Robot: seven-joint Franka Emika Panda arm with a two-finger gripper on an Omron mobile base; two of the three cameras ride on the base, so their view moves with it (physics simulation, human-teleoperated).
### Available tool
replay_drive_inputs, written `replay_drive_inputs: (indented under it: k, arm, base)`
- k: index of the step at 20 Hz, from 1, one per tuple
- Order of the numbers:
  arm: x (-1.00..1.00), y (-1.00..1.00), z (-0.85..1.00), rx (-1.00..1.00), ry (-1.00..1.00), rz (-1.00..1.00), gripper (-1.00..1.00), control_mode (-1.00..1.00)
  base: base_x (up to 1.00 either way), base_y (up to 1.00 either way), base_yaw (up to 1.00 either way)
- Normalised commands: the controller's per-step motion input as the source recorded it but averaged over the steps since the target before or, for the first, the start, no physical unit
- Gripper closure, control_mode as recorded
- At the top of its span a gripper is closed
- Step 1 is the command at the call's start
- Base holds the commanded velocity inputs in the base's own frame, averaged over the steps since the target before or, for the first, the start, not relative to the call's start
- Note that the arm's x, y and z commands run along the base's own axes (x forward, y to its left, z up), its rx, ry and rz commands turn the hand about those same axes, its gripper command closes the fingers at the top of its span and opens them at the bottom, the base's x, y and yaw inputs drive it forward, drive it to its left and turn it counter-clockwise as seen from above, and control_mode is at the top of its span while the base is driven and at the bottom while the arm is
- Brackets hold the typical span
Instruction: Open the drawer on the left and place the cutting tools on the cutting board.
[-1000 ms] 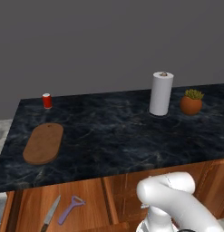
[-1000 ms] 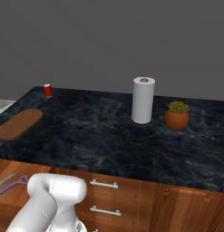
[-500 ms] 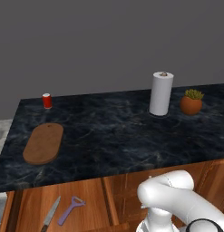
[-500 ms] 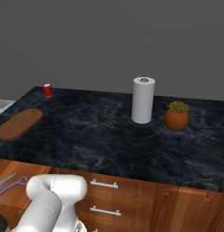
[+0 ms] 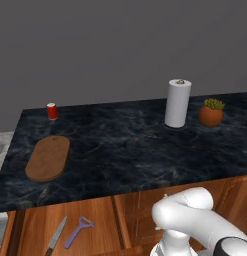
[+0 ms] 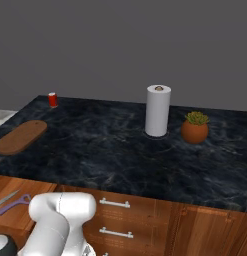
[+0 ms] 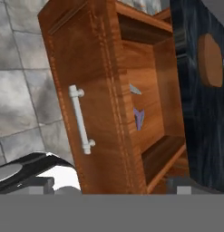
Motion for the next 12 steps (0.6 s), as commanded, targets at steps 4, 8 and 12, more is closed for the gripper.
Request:
replay_drive_inputs:
  k: [4, 8, 12]
  arm:
    - [0.03, -0.03, 1.00, 0.09, 0.07, -0.17, -1.00, -1.00]
    - [0.44, -0.46, 0.75, 0.12, 0.14, -0.06, -1.00, -1.00]
    - [0.80, -0.76, 0.52, 0.18, 0.22, -0.01, -1.00, -1.00]
  base:
    - [0.00, 0.00, 0.00]
    - [0.00, 0.00, 0.00]
    - [0.00, 0.00, 0.00]
